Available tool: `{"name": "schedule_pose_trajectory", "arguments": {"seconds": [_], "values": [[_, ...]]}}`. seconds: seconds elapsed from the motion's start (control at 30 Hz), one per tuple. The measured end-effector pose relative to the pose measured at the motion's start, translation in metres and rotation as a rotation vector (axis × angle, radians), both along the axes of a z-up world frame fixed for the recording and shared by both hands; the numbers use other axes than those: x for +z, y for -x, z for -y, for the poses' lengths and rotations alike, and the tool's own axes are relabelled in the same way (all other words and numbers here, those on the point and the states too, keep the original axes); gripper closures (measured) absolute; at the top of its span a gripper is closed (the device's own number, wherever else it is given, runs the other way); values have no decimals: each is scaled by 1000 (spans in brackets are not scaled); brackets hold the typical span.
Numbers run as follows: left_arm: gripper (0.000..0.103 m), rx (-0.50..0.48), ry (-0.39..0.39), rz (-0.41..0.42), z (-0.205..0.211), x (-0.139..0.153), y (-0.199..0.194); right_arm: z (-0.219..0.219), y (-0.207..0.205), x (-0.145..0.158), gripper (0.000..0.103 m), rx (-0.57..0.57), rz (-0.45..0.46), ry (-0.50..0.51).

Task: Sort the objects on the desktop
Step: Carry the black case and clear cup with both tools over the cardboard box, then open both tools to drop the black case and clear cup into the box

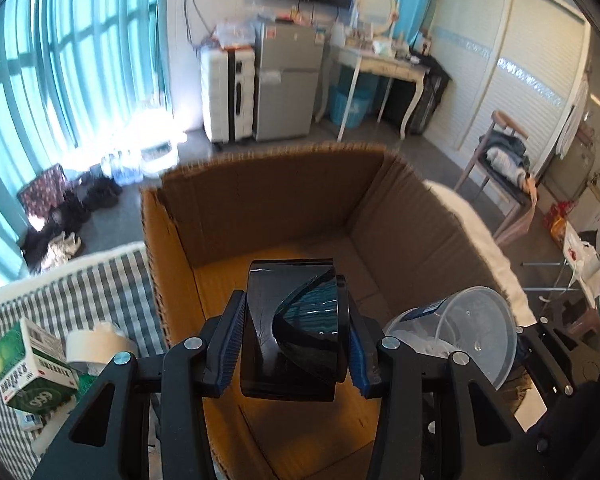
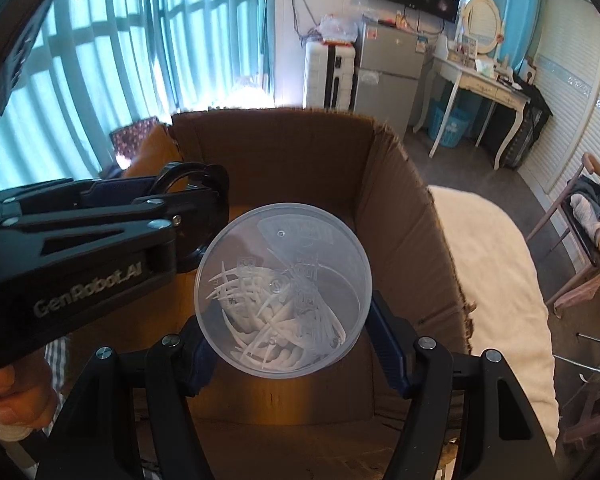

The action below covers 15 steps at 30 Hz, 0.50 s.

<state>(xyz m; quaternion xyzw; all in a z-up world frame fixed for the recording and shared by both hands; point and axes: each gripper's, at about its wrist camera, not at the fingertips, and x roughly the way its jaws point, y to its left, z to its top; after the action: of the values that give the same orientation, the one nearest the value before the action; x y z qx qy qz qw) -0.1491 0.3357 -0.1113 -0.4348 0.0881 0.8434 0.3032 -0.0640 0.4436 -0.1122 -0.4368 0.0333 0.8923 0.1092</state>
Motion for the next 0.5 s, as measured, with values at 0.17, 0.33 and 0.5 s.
{"name": "schedule_pose_trajectory", "arguments": {"seconds": [0.17, 0.33, 0.5], "values": [[56, 8, -5, 35, 4, -6, 3, -2, 1, -12, 37, -7, 41, 14], [54, 19, -19, 21, 9, 2, 2, 1, -1, -13, 37, -12, 48, 6], [43, 32, -56, -7, 21, 19, -2, 9, -8, 4, 20, -13, -32, -44]]}}
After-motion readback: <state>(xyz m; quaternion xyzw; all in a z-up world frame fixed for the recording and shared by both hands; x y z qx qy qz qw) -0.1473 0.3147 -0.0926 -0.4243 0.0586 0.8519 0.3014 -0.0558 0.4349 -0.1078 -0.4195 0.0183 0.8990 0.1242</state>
